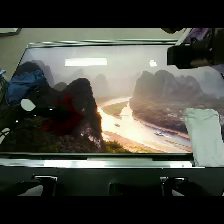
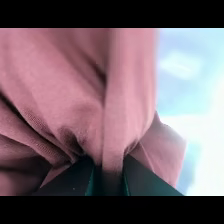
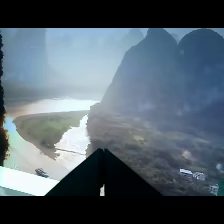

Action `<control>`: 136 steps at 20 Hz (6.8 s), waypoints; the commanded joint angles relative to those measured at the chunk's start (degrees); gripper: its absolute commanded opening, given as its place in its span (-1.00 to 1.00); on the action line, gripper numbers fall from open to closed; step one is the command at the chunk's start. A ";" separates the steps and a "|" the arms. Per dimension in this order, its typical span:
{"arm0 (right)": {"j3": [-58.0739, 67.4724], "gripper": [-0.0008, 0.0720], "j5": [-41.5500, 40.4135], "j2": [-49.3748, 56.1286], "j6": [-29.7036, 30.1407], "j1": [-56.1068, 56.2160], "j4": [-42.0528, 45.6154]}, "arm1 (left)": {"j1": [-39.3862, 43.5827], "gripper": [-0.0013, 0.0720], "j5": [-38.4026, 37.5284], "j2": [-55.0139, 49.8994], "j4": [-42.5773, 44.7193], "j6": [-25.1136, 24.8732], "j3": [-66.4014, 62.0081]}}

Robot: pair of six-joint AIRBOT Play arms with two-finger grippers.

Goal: Fold the clothes and pants, and hang the long-sleeved shirts on hangers.

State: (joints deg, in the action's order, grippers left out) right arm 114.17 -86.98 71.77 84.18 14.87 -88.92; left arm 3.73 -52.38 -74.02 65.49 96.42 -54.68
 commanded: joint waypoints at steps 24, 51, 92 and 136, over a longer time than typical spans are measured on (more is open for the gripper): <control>-30.99 0.38 15.02 17.62 5.49 -22.29 -43.47 | 8.85 0.92 -2.27 3.80 -5.27 12.87 -5.79; -31.87 -0.90 22.91 34.01 10.99 -7.69 -44.50 | 8.87 0.88 -1.79 3.17 -5.44 13.05 -1.46; 3.45 -0.90 25.38 -23.08 5.27 -7.89 -3.54 | 3.85 -0.92 -20.06 21.49 30.93 10.10 -60.96; -2.34 -0.90 8.94 28.98 -5.97 -7.82 -5.33 | 17.42 0.88 21.79 6.84 -33.05 11.58 24.96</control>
State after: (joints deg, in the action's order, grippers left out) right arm 111.85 -76.73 100.82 78.15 7.01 -94.32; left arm 14.76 -38.63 -63.88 37.67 106.76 -31.07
